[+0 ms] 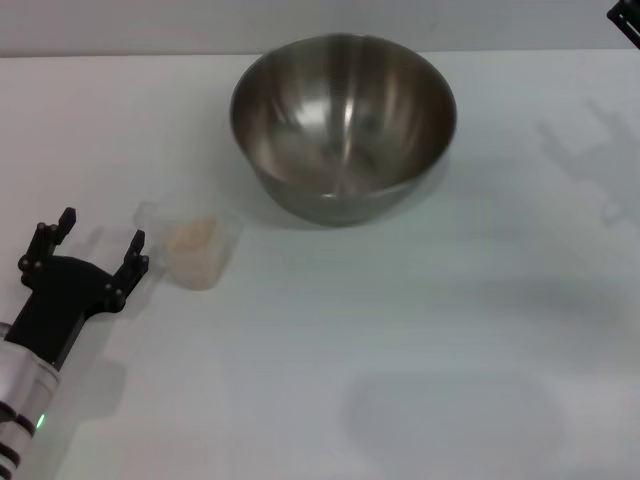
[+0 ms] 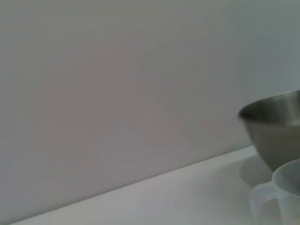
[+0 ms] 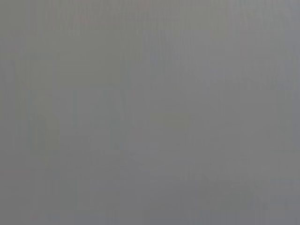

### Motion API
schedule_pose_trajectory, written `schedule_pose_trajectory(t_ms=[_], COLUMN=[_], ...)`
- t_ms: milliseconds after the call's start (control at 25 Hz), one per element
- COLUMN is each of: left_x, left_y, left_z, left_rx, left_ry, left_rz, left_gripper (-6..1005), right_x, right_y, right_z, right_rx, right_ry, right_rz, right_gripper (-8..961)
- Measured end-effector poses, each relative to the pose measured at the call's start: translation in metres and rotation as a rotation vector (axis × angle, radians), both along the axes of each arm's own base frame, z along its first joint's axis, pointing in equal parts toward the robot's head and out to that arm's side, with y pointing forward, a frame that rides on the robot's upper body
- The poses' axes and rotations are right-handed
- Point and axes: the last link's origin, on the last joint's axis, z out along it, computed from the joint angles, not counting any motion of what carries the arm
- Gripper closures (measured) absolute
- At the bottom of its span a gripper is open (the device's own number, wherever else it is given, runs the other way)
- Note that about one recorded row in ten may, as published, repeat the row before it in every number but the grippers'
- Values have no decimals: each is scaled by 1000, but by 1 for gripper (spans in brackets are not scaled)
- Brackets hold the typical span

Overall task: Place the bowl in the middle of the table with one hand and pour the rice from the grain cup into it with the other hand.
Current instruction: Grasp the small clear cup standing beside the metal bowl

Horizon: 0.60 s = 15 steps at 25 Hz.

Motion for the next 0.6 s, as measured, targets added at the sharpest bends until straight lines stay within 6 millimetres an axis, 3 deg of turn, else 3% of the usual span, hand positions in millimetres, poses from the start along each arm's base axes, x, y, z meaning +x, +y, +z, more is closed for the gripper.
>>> schedule_pose_trajectory(t_ms=[320,600], left_x=[4,8], left_y=[6,-1], left_z=[-1,-6], left_rx=[-8,-51], left_ry=[-2,12], left_rz=[-11,-63], left_gripper=[186,186], right_x=[0,0], right_y=[-2,-3], right_z=[-1,-1], right_rx=[-1,-2], right_ry=[6,7], right_rz=[3,5], right_gripper=[113,113])
